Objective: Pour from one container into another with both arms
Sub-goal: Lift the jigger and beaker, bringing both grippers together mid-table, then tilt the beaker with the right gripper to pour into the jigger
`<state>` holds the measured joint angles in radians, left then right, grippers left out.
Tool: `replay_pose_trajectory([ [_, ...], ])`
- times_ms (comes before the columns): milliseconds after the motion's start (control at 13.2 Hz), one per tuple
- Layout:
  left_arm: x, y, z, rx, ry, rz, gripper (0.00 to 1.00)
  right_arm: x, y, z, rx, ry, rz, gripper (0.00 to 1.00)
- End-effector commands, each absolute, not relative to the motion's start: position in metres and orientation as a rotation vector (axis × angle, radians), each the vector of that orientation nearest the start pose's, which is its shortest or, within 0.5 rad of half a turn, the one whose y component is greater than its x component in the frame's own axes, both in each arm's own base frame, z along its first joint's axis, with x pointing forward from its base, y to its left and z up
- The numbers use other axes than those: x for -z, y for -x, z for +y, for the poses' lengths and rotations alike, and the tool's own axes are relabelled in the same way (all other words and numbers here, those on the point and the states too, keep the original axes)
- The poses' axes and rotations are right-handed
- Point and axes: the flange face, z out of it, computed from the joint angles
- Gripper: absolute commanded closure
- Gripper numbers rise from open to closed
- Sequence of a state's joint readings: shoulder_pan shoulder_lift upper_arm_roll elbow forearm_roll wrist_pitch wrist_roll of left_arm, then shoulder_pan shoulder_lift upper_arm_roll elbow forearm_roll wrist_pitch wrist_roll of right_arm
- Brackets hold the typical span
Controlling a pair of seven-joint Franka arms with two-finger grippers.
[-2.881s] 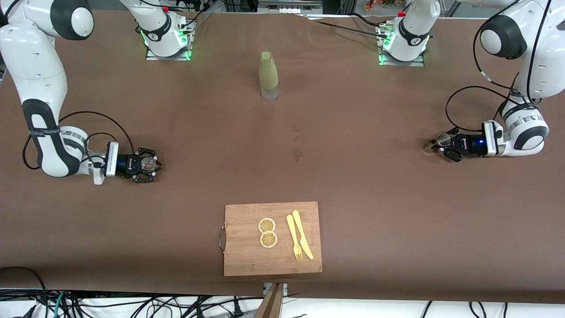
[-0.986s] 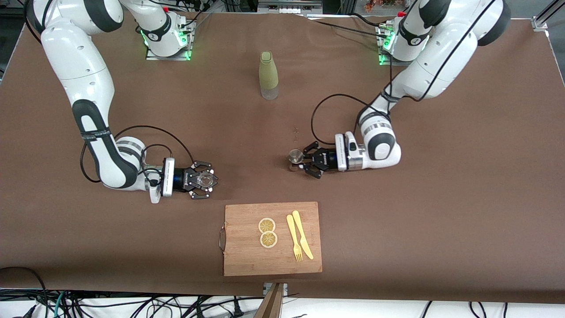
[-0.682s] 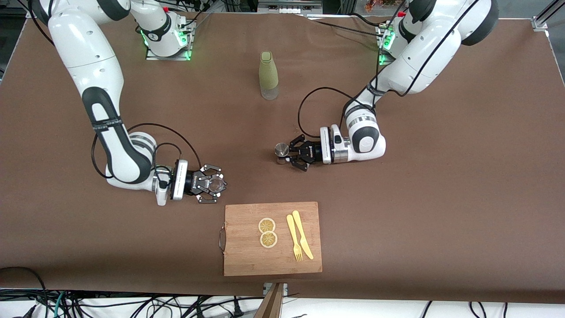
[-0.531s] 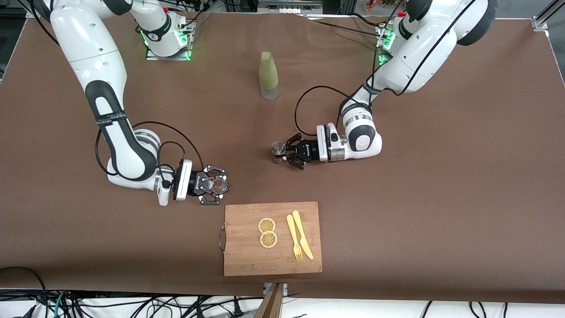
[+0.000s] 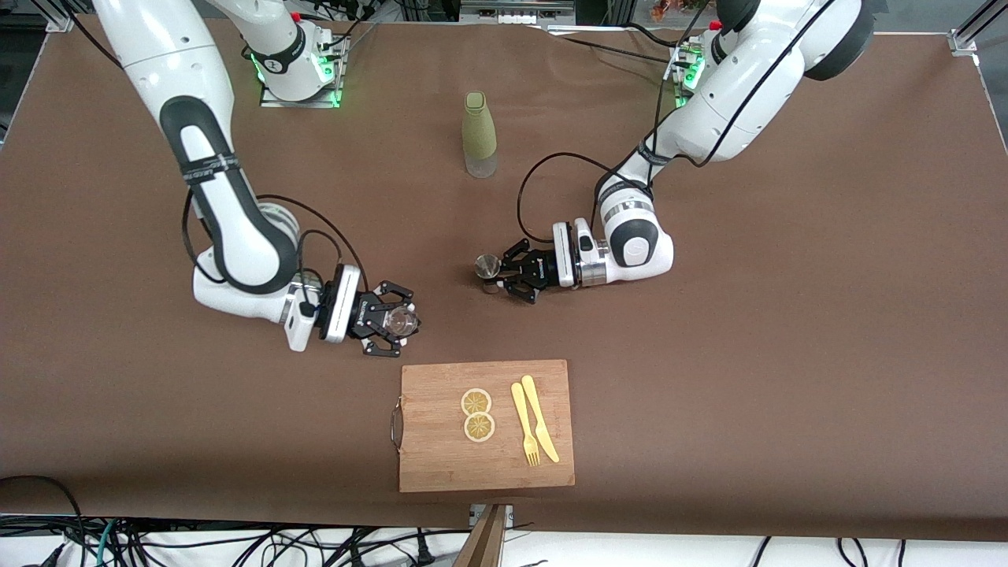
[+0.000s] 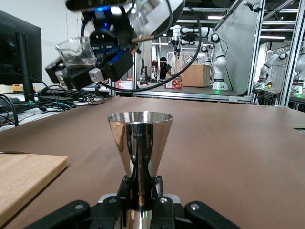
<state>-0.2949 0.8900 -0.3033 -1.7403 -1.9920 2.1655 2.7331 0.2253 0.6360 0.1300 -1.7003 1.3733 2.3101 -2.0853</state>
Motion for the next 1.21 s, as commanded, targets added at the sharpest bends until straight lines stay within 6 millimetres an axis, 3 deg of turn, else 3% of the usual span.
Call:
replay_pose_trajectory([
  [0, -0.091, -0.525, -0.4, -1.288, -1.436, -1.257, 1.0, -0.243, -0.617, 0.275, 0.921, 1.816, -1.5, 1.0],
  [303, -0.093, -0.527, -0.415, -1.299, -1.448, -1.216, 1.0, -0.253, -0.588, 0.299, 0.916, 1.862, -1.57, 1.0],
  [531, -0.092, -0.528, -0.414, -1.285, -1.478, -1.226, 1.0, -0.262, -0.562, 0.304, 0.907, 1.892, -1.618, 1.0],
  [758, -0.093, -0.527, -0.417, -1.282, -1.476, -1.228, 1.0, -0.264, -0.554, 0.303, 0.925, 1.924, -1.663, 1.0],
  [1137, -0.094, -0.529, -0.417, -1.283, -1.487, -1.232, 1.0, -0.259, -0.532, 0.324, 0.947, 1.978, -1.783, 1.0],
])
